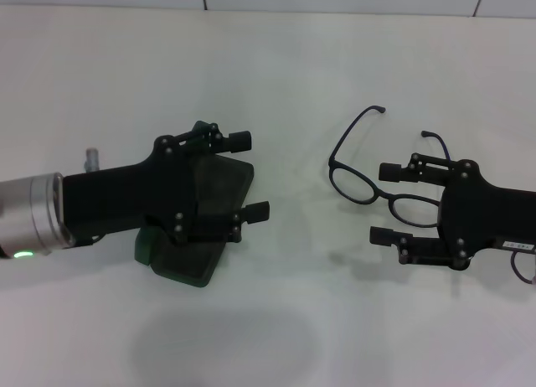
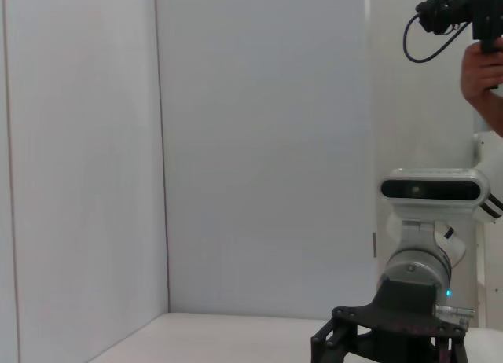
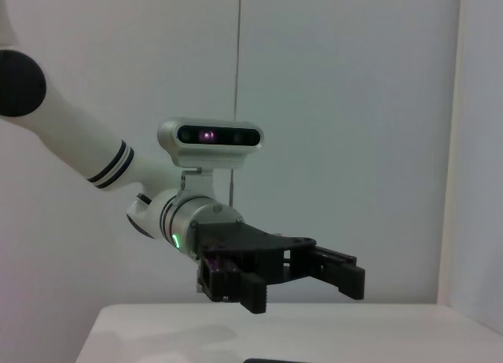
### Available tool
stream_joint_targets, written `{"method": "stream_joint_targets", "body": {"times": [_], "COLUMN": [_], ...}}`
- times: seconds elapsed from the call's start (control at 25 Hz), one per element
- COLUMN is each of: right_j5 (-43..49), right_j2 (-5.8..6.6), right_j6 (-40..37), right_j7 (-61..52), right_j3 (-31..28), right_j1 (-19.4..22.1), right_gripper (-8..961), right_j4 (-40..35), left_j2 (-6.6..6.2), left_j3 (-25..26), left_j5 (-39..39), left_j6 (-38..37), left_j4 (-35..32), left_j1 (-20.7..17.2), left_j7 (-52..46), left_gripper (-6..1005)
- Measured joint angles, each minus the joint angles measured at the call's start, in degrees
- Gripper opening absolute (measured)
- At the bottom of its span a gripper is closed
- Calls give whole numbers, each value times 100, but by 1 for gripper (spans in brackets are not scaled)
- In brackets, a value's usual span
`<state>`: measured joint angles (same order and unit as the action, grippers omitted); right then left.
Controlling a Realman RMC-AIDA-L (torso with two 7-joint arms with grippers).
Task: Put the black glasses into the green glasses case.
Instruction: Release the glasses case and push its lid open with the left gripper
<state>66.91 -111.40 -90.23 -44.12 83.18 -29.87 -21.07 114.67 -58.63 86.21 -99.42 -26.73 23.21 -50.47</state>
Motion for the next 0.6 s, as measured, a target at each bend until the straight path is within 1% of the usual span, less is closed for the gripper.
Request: {"method": "stream_joint_targets", "body": {"times": [0.12, 0.32, 0.44, 0.52, 0.6], "right_j5": [31, 92, 94, 95, 95], "right_j2": [-1, -4, -4, -5, -9], "right_j6": [0, -23, -24, -24, -24], "right_j7": [7, 9, 9, 9, 9], "right_j3": [-6, -26, -30, -31, -31], "right_j1": [-11, -18, 3, 10, 21], "right_gripper": [741, 741, 741, 741, 741], "right_j4": [4, -5, -18, -17, -4], "left_j2": [34, 135, 154, 154, 152], "left_j3": [0, 98, 175, 317, 569], "left_j5": [-3, -6, -36, -81, -92], "left_j6": [27, 29, 28, 28, 34], "left_j4": [75, 86, 88, 89, 78], "left_j1": [-13, -94, -138, -162, -180], "left_j7": [3, 71, 47, -103, -445], "left_gripper": [873, 872, 872, 871, 871]}}
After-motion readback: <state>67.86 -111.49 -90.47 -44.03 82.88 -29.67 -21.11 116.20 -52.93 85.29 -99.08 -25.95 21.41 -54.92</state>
